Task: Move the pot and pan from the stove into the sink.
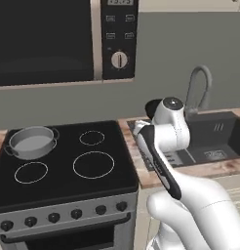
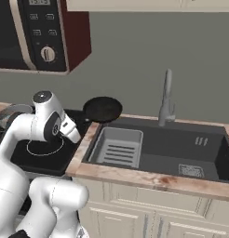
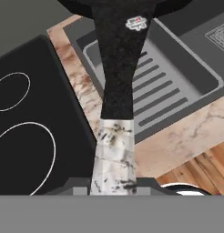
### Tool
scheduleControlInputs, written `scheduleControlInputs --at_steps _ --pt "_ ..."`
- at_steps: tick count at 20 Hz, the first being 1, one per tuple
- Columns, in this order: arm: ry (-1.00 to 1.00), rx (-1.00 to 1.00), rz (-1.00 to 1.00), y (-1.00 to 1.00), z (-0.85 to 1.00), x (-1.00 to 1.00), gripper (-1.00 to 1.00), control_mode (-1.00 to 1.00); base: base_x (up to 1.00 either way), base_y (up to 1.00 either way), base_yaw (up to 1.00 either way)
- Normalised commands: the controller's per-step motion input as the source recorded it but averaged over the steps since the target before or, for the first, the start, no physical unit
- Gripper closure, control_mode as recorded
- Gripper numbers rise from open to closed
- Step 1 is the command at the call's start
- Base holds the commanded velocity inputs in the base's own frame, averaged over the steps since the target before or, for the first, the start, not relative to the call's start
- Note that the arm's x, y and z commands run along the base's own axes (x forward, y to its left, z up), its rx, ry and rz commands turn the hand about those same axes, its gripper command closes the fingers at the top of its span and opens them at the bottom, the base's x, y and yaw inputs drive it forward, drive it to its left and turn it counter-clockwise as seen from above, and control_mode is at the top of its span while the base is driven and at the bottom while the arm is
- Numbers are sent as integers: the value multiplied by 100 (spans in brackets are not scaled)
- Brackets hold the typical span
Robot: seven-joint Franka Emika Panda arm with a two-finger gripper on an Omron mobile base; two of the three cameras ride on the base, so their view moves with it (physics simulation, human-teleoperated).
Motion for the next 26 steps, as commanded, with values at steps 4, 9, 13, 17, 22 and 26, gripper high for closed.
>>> scheduleControlInputs --at_steps 4,9,13,17,22,26 --pt "0 0 0 0 0 0 100 100 1 -84 0" --pt "0 0 0 0 0 0 100 100 1 -83 0" --pt "0 0 0 0 0 0 100 100 1 -79 0" --pt "0 0 0 0 0 0 100 100 1 -68 0" --pt "0 0 0 0 0 0 100 100 0 -43 1" --pt "0 0 0 0 0 0 100 -100 0 0 0"
